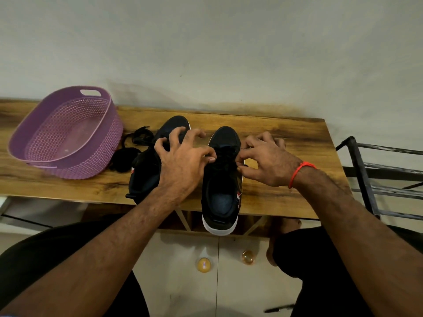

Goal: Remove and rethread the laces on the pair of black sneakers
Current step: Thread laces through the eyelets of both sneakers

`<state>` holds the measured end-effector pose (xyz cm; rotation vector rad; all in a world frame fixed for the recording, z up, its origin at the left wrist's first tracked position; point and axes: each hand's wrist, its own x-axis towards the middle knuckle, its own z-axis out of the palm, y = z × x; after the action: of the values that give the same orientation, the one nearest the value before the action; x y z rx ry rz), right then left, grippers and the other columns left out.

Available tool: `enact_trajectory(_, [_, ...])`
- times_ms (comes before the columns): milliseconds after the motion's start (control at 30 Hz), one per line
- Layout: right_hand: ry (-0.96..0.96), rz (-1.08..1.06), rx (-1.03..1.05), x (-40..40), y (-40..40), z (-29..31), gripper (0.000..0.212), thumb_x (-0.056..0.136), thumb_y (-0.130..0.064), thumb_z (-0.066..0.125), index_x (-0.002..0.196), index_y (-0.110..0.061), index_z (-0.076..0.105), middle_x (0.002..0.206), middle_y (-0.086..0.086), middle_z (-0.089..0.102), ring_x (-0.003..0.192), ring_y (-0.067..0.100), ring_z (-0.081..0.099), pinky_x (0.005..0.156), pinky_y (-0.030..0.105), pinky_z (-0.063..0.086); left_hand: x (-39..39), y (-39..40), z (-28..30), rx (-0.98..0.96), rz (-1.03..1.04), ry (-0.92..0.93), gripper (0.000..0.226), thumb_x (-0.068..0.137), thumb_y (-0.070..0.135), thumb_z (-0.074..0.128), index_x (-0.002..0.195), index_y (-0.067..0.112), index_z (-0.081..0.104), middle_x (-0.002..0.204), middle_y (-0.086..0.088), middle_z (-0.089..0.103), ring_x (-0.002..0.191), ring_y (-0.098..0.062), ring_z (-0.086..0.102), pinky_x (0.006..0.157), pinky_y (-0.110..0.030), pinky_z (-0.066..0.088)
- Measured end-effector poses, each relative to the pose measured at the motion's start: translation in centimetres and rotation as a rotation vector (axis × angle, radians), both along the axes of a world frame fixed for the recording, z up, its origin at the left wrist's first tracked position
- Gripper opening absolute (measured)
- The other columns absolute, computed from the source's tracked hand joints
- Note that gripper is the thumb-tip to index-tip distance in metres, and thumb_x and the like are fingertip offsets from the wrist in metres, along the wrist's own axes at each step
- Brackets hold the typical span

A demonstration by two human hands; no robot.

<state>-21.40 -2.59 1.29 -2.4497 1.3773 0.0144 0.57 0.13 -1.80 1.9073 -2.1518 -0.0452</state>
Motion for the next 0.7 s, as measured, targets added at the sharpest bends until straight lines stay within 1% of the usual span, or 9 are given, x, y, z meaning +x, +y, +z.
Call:
enact_trajectory(100, [0.012, 0.020, -0.017, -0.2, -0.1, -0.1, 0.013, 0.093, -0.045, 0.056, 0.099, -0.037, 0.064, 0.114, -0.013, 0.039, 0.124, 0.019, 0.026, 0.104, 0.052, 0.027, -0.1, 0.0, -0.3, 0.005, 0.003, -0.022, 0.016, 0.092, 0.053, 0.062, 0.105, 0.049, 0.071, 0.152, 0.011, 0.039, 0.147, -0.031, 0.017, 0.110, -0.061, 0.020])
enact_trajectory(200, [0.019, 0.015, -0.039, -0.5, -0.1, -0.2, 0.014, 0.092, -0.047, 0.056, 0.100, -0.038, 0.064, 0.117, -0.008, 0.037, 0.124, 0.019, 0.023, 0.105, 0.052, 0.026, -0.2, -0.1, -0.7, -0.012, -0.011, -0.034, 0.013, 0.090, 0.046, 0.068, 0.103, 0.047, 0.072, 0.154, 0.008, 0.039, 0.151, -0.037, 0.012, 0.110, -0.070, 0.016])
enact_trajectory(267, [0.027, 0.022, -0.055, -0.6, 0.0, -0.2, 0.016, 0.092, -0.048, 0.056, 0.101, -0.038, 0.065, 0.115, -0.007, 0.034, 0.124, 0.020, 0.023, 0.105, 0.051, 0.026, -0.2, -0.2, -0.9, -0.026, -0.012, -0.077, 0.015, 0.089, 0.045, 0.070, 0.104, 0.046, 0.072, 0.158, 0.005, 0.036, 0.153, -0.042, 0.004, 0.110, -0.076, 0.011])
enact_trajectory(367, [0.075, 0.039, -0.117, -1.0, 0.2, -0.2, 0.019, 0.092, -0.050, 0.053, 0.101, -0.038, 0.064, 0.112, -0.007, 0.028, 0.124, 0.022, 0.022, 0.106, 0.051, 0.024, -0.2, -0.1, -0.8, -0.038, -0.012, -0.144, 0.018, 0.090, 0.050, 0.064, 0.105, 0.047, 0.072, 0.165, 0.004, 0.025, 0.152, -0.046, -0.007, 0.109, -0.080, 0.003])
enact_trajectory(433, [0.095, 0.053, -0.153, -1.2, 0.3, -0.3, 0.020, 0.093, -0.051, 0.052, 0.103, -0.039, 0.064, 0.110, -0.007, 0.025, 0.126, 0.024, 0.022, 0.109, 0.052, 0.022, -0.2, -0.1, -0.7, -0.036, -0.022, -0.176, 0.020, 0.090, 0.051, 0.060, 0.107, 0.047, 0.072, 0.167, 0.004, 0.022, 0.152, -0.048, -0.009, 0.108, -0.082, 0.000])
enact_trajectory(500, [0.119, 0.065, -0.154, -1.4, 0.3, -0.6, 0.022, 0.094, -0.052, 0.052, 0.107, -0.039, 0.065, 0.110, -0.007, 0.024, 0.128, 0.025, 0.022, 0.112, 0.053, 0.019, -0.2, 0.0, -0.8, -0.012, -0.031, -0.201, 0.022, 0.091, 0.049, 0.061, 0.110, 0.046, 0.072, 0.167, 0.004, 0.021, 0.152, -0.049, -0.009, 0.107, -0.083, -0.002])
enact_trajectory(600, [0.156, 0.058, -0.094, -1.2, 0.0, -0.9, 0.022, 0.094, -0.054, 0.052, 0.108, -0.041, 0.063, 0.115, -0.005, 0.030, 0.131, 0.027, 0.022, 0.115, 0.054, 0.016, -0.6, 0.2, -1.1, 0.041, -0.032, -0.223, 0.025, 0.092, 0.046, 0.064, 0.116, 0.045, 0.070, 0.168, 0.005, 0.019, 0.152, -0.048, -0.012, 0.106, -0.083, -0.007])
enact_trajectory(667, [0.146, 0.036, -0.069, -1.1, 0.1, -1.1, 0.019, 0.093, -0.054, 0.053, 0.105, -0.042, 0.062, 0.121, -0.003, 0.034, 0.135, 0.028, 0.021, 0.116, 0.054, 0.013, -0.8, 0.4, -1.4, 0.069, -0.053, -0.191, 0.025, 0.095, 0.045, 0.060, 0.119, 0.043, 0.068, 0.168, 0.006, 0.018, 0.152, -0.044, -0.016, 0.106, -0.083, -0.011])
enact_trajectory(700, [0.134, 0.024, -0.079, -1.0, 0.0, -1.0, 0.018, 0.093, -0.055, 0.054, 0.104, -0.042, 0.061, 0.128, -0.002, 0.035, 0.139, 0.030, 0.018, 0.118, 0.055, 0.011, -0.6, 0.3, -1.3, 0.070, -0.070, -0.152, 0.024, 0.096, 0.044, 0.058, 0.118, 0.042, 0.067, 0.167, 0.006, 0.019, 0.153, -0.041, -0.017, 0.107, -0.082, -0.011])
